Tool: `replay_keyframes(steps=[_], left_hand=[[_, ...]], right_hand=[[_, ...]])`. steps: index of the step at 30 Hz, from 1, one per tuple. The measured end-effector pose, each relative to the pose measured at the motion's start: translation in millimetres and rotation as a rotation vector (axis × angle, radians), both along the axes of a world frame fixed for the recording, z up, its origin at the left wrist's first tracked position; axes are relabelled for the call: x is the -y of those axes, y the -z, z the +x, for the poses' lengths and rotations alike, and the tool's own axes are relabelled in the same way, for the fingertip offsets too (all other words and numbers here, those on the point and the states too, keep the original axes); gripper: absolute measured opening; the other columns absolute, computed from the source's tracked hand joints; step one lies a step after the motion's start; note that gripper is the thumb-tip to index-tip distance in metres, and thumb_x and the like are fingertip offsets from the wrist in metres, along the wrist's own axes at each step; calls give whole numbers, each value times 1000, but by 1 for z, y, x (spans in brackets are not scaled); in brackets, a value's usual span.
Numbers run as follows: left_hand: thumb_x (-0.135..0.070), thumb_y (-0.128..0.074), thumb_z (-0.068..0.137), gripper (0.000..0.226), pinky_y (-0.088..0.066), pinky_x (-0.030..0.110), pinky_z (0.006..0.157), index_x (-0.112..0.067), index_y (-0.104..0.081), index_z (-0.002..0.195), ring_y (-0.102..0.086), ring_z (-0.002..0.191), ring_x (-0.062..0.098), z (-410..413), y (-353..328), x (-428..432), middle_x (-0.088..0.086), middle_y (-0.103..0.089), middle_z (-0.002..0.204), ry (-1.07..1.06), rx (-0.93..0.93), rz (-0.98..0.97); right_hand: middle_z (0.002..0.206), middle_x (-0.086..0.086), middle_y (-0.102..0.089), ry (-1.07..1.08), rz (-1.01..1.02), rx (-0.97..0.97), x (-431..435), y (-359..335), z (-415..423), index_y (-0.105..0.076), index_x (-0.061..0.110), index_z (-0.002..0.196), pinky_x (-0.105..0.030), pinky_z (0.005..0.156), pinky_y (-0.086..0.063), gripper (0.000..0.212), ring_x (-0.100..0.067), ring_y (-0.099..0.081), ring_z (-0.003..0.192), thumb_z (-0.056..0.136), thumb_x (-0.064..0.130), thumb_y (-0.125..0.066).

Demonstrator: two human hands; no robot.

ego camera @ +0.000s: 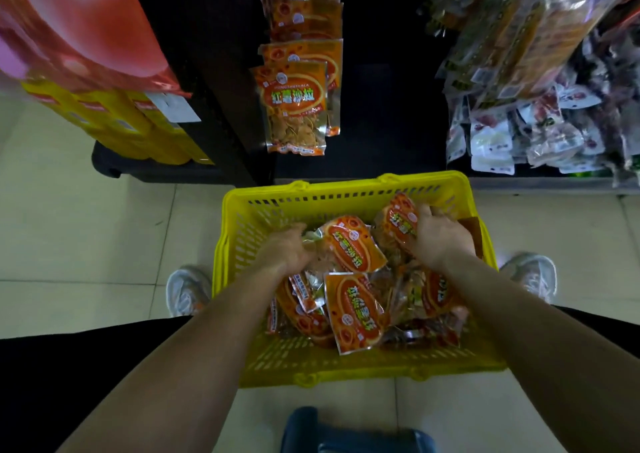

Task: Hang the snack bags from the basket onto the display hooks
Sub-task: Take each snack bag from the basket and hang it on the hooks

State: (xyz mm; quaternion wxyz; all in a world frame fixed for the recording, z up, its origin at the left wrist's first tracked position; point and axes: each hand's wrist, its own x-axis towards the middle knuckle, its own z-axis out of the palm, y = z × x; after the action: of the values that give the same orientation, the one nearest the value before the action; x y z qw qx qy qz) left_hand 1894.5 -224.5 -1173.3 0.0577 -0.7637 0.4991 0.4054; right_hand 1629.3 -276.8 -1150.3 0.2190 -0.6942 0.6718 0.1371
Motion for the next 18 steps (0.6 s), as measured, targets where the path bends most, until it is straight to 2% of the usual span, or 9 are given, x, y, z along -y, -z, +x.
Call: replay_keyframes(steps=[2,4,6,8,10,13,15,18], left_hand=[[-69,-63,82,87,-37,52,113,-27,-33,152,-37,142,32,-8,11,7,5,-36,158,29,-11,-17],[-60,-65,86,76,-42,48,107,-25,-38,148,-47,135,30,-16,22,15,6,-46,152,62,-8,-42],[-50,-69,87,67,-46,44,102,-26,-43,143,-54,126,29,-23,32,22,6,-54,144,68,-20,-49],[-44,-71,87,63,-45,45,100,-25,-44,140,-54,125,29,-29,39,25,6,-56,140,87,-22,-56],[-45,-73,84,64,-45,47,101,-26,-45,139,-52,126,30,-31,44,26,6,-57,137,119,31,-89],[-50,-75,80,60,-47,46,97,-30,-51,132,-57,118,27,-30,45,26,1,-63,127,101,55,-139],[-52,-71,84,43,-51,43,91,-33,-59,121,-63,103,20,-28,44,23,-4,-69,115,62,-11,-139],[-50,-65,91,21,-55,40,82,-29,-65,94,-65,82,14,-25,37,18,-7,-70,91,-15,-125,-140]], right_hand=[[135,-16,-53,2,-30,-50,5,7,6,-34,13,140,-47,95,-46,63,-37,-44,130,89,33,-64],[127,-18,-59,-12,-67,-77,10,14,9,-42,12,133,-46,92,-46,49,-38,-44,129,90,26,-61],[113,-18,-65,-14,-107,-77,14,20,9,-52,15,123,-44,85,-47,32,-39,-49,121,91,20,-54],[105,-17,-67,-8,-143,-64,17,23,7,-60,18,115,-41,77,-47,25,-38,-56,111,92,19,-53],[99,-16,-68,-11,-179,-62,19,25,5,-65,20,107,-38,68,-41,18,-37,-61,100,93,22,-54],[97,-15,-68,-30,-217,-81,22,25,0,-67,25,105,-35,64,-38,18,-38,-65,90,95,24,-53],[97,-14,-69,-31,-238,-61,23,23,-4,-69,26,107,-36,64,-40,19,-39,-65,90,95,27,-53],[104,-13,-68,-16,-267,1,22,16,-4,-69,27,109,-38,68,-47,20,-39,-64,96,94,28,-55]])
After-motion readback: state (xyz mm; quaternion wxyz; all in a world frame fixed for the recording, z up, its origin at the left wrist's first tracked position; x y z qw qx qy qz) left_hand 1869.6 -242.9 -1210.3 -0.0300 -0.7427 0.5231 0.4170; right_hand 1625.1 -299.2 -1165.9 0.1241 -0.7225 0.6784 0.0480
